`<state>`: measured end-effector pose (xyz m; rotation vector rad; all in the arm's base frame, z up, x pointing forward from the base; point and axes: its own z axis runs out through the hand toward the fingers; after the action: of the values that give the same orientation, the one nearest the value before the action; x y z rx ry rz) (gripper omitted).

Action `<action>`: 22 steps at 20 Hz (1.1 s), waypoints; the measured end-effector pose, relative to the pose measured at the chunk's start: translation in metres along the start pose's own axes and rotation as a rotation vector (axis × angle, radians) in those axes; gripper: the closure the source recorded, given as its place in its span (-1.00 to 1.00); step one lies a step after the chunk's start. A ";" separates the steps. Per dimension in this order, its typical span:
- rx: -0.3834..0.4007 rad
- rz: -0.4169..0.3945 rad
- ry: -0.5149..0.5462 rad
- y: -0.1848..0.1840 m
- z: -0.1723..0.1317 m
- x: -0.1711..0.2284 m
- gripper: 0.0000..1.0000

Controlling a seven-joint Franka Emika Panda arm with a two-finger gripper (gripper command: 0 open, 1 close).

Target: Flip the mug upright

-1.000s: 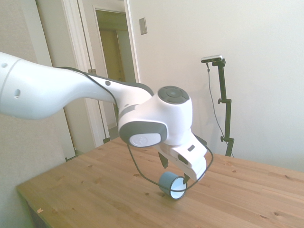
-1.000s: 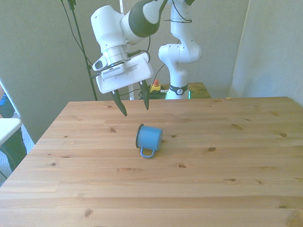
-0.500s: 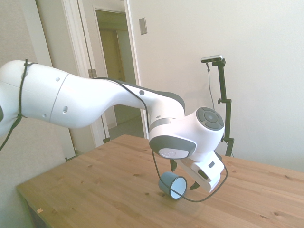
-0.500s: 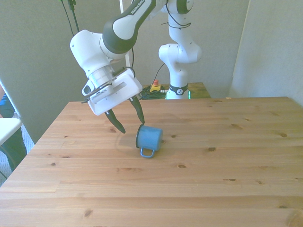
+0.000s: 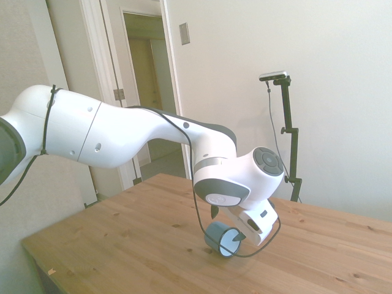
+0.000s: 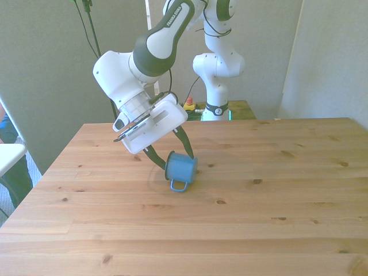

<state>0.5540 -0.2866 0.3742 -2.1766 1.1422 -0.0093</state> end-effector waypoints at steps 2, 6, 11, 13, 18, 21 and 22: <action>0.000 0.006 -0.027 0.004 0.002 -0.001 -1.00; 0.004 0.008 -0.037 0.007 0.000 -0.001 1.00; 0.026 0.008 -0.052 0.013 -0.003 0.001 1.00; 0.030 0.006 -0.066 0.015 -0.003 0.001 1.00; 0.045 -0.001 -0.078 0.011 -0.005 0.002 1.00; 0.045 0.000 -0.084 0.011 -0.004 0.001 1.00; 0.044 0.000 -0.088 0.012 -0.004 0.002 1.00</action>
<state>0.5451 -0.2945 0.3697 -2.1164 1.0832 0.0599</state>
